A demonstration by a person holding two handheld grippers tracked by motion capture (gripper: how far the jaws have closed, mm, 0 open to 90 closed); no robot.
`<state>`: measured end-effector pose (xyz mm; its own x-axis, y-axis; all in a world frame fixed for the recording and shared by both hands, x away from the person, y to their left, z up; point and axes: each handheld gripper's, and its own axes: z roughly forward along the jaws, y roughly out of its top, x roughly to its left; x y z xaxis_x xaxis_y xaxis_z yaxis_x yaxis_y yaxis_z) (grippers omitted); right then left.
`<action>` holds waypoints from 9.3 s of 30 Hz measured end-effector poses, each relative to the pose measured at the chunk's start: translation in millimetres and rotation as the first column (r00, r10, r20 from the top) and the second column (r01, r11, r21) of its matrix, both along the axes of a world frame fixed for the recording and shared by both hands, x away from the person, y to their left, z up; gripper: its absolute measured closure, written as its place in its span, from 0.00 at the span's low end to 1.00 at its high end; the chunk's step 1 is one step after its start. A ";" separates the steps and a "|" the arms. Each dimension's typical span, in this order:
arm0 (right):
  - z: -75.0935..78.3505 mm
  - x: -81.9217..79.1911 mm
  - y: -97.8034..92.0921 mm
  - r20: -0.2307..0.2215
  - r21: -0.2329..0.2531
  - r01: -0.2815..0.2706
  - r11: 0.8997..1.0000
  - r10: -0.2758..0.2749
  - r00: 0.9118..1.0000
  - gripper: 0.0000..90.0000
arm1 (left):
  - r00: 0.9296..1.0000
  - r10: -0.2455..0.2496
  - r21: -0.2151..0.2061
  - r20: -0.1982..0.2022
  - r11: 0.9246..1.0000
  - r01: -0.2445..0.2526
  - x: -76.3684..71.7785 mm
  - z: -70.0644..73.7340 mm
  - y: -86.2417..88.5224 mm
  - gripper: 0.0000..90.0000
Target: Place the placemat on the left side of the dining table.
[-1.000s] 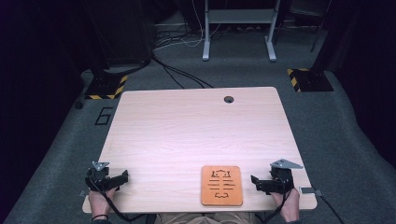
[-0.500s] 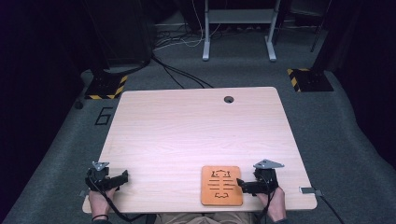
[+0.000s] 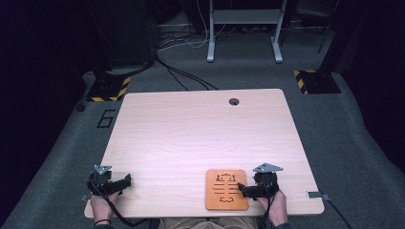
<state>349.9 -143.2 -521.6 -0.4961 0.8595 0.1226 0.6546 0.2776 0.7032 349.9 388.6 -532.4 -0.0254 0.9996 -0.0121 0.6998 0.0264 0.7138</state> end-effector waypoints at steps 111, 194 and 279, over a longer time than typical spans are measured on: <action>-5.2 -7.8 -41.4 0.047 -0.011 -0.029 1.000 0.029 0.998 0.07 | 0.933 -0.360 -0.090 -0.009 0.930 0.357 -1.0 41.6 -112.7 0.00; -6.3 -8.0 -43.0 0.062 0.000 0.004 1.000 -0.004 0.998 0.09 | 0.629 -0.770 -0.287 -0.104 0.629 0.722 15.8 30.5 -317.3 0.18; -7.6 13.7 -101.0 0.069 -0.063 0.251 0.966 -0.247 0.967 0.01 | 0.640 -0.767 -0.498 0.045 0.539 0.680 38.9 76.7 -346.4 0.85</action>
